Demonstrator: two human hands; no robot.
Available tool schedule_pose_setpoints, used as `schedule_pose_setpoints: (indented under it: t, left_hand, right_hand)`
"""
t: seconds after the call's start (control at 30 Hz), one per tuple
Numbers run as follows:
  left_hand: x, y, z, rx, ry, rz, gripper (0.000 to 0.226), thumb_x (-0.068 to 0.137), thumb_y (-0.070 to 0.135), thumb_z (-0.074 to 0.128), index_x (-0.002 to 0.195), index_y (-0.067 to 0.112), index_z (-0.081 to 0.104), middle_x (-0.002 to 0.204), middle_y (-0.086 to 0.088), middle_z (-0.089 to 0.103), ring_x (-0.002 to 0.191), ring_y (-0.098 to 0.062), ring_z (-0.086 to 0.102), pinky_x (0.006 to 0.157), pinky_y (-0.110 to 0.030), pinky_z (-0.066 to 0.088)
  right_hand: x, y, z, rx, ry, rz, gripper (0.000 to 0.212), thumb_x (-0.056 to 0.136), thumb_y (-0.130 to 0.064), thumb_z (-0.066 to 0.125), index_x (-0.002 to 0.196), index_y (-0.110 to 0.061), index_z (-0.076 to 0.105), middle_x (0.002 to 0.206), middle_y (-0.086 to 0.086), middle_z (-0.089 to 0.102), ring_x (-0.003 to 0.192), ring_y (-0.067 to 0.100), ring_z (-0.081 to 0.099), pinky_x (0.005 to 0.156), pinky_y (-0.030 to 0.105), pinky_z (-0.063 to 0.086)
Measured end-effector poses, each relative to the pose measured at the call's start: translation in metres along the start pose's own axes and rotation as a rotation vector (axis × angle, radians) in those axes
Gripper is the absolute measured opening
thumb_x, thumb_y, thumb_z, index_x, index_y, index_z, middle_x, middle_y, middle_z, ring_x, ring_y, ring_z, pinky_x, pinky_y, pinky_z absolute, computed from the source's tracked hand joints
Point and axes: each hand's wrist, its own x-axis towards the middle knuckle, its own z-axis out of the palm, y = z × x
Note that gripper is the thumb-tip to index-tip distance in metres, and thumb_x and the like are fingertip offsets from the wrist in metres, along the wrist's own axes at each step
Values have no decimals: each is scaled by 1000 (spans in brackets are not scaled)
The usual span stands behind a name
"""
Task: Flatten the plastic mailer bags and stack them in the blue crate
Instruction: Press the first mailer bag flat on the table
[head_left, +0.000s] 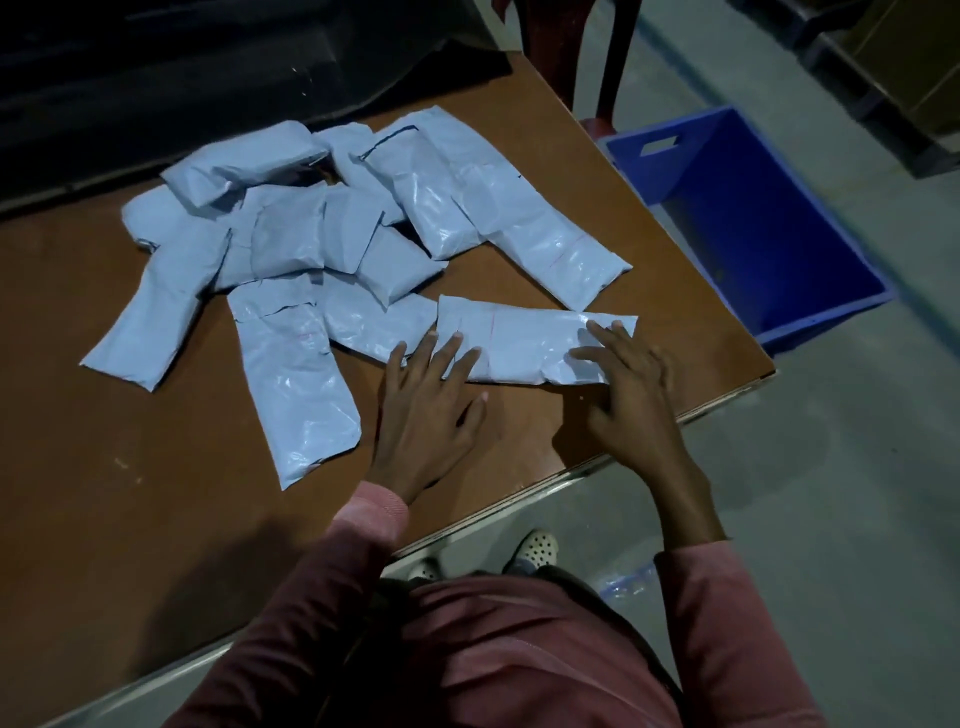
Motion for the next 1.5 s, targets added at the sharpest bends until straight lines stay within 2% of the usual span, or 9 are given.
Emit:
schedule_pose_setpoints:
  t: [0.13, 0.23, 0.33, 0.43, 0.57, 0.7, 0.87, 1.07, 1.5]
  left_hand:
    - [29, 10, -9, -144, 24, 3, 53, 106, 44, 43, 149, 16, 53, 160, -8, 46, 153, -28, 33, 124, -52, 24]
    - [55, 18, -2, -189, -48, 43, 53, 109, 41, 37, 155, 15, 45, 164, -8, 39, 156, -28, 26, 125, -51, 25]
    - [59, 19, 16, -189, -144, 41, 59, 110, 46, 30, 160, 15, 36, 168, -8, 31, 158, -27, 20, 127, -50, 21]
    - [50, 14, 26, -268, -179, 43, 61, 111, 46, 30, 164, 15, 26, 171, -6, 22, 160, -22, 12, 130, -48, 13]
    - [59, 14, 23, -269, -124, 53, 59, 112, 43, 29, 163, 13, 27, 171, -5, 23, 161, -21, 11, 130, -46, 11]
    - [64, 15, 30, -224, -173, 56, 60, 112, 45, 23, 164, 15, 25, 172, -6, 21, 161, -24, 10, 129, -50, 12]
    - [61, 14, 37, -123, -185, 84, 62, 112, 45, 14, 165, 13, 21, 172, -8, 18, 161, -26, 9, 129, -51, 12]
    - [60, 13, 41, -102, -204, 72, 61, 112, 44, 18, 166, 15, 15, 174, -5, 10, 161, -24, 1, 129, -52, 10]
    - [62, 14, 44, -62, -239, 56, 61, 112, 40, 22, 166, 13, 15, 174, -6, 9, 161, -24, 2, 130, -49, 9]
  right_hand:
    - [10, -26, 5, 9, 114, 45, 41, 96, -31, 50, 135, -22, 60, 157, -1, 46, 152, 20, 31, 119, 47, 17]
    - [23, -30, 21, -83, 134, 95, 42, 105, -36, 43, 141, -20, 57, 158, 2, 45, 150, 24, 34, 118, 50, 23]
    - [23, -21, 35, -125, 31, 114, 47, 106, -38, 38, 148, -21, 51, 161, 3, 40, 153, 25, 29, 121, 51, 23]
    - [16, -15, 35, -120, 61, 101, 46, 107, -35, 39, 149, -20, 50, 162, 4, 40, 154, 25, 27, 122, 46, 18]
    - [29, -21, 34, -151, 125, 93, 44, 109, -32, 40, 148, -17, 51, 163, 4, 37, 155, 25, 25, 124, 43, 12]
    - [41, -20, 47, -161, 104, 197, 51, 110, -40, 35, 156, -18, 40, 167, 4, 29, 157, 24, 17, 126, 45, 11]
    - [30, -13, 55, -215, 148, 166, 53, 111, -45, 33, 158, -22, 36, 168, -1, 27, 159, 20, 9, 127, 42, 9]
    - [29, -11, 57, -291, 161, 148, 54, 111, -43, 30, 160, -21, 31, 169, 0, 23, 159, 22, 6, 128, 45, 12]
    - [32, -9, 62, -294, 177, 150, 53, 110, -38, 37, 160, -19, 33, 168, 1, 25, 159, 24, 9, 127, 47, 13]
